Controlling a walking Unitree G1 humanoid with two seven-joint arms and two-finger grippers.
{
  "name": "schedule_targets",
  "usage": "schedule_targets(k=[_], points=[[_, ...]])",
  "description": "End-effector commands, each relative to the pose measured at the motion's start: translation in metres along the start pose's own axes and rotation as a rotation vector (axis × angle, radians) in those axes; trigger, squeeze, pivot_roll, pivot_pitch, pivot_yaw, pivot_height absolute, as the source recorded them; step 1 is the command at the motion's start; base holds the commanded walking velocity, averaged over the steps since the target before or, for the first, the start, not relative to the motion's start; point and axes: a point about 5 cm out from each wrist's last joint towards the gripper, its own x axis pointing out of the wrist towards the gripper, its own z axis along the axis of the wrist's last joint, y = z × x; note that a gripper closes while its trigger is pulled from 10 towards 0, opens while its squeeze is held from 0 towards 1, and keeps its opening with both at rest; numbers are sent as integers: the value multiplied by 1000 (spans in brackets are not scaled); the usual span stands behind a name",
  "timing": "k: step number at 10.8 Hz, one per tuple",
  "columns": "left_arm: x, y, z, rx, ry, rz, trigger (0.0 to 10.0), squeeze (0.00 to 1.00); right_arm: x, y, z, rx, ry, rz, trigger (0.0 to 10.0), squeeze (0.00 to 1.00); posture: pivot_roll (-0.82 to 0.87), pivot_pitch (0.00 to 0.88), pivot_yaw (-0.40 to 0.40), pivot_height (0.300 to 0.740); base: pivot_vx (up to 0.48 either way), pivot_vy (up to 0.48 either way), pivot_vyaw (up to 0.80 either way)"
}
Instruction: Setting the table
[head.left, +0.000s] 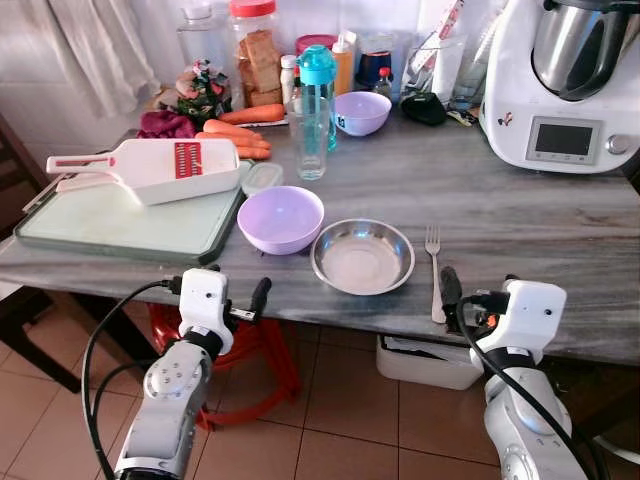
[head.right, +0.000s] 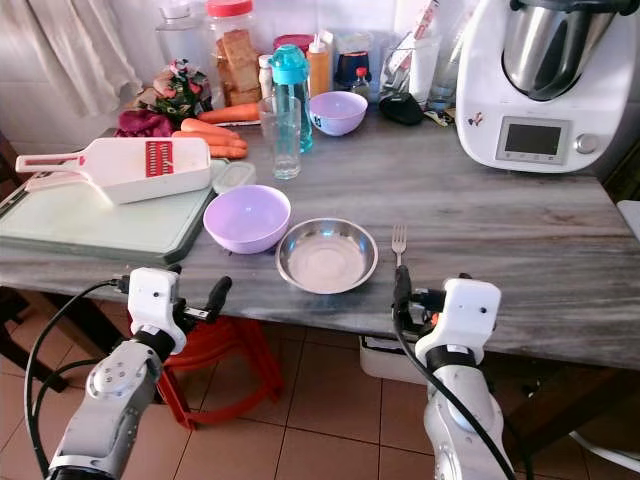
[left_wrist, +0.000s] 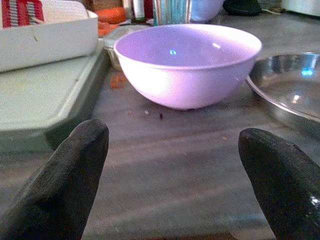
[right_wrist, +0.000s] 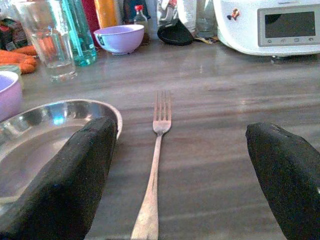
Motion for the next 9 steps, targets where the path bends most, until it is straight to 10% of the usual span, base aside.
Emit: schedule_targets(k=[1,9], points=[[1,1,4,16,-12,1,10000,0,1,1,-2,1,6,-7,10000,0,34,0,40,740,-251,0,0],[3,0,5,18,-9,0,10000,0,2,0,-4,1,7,-24,10000,0,26,0,40,740,-268,0,0]])
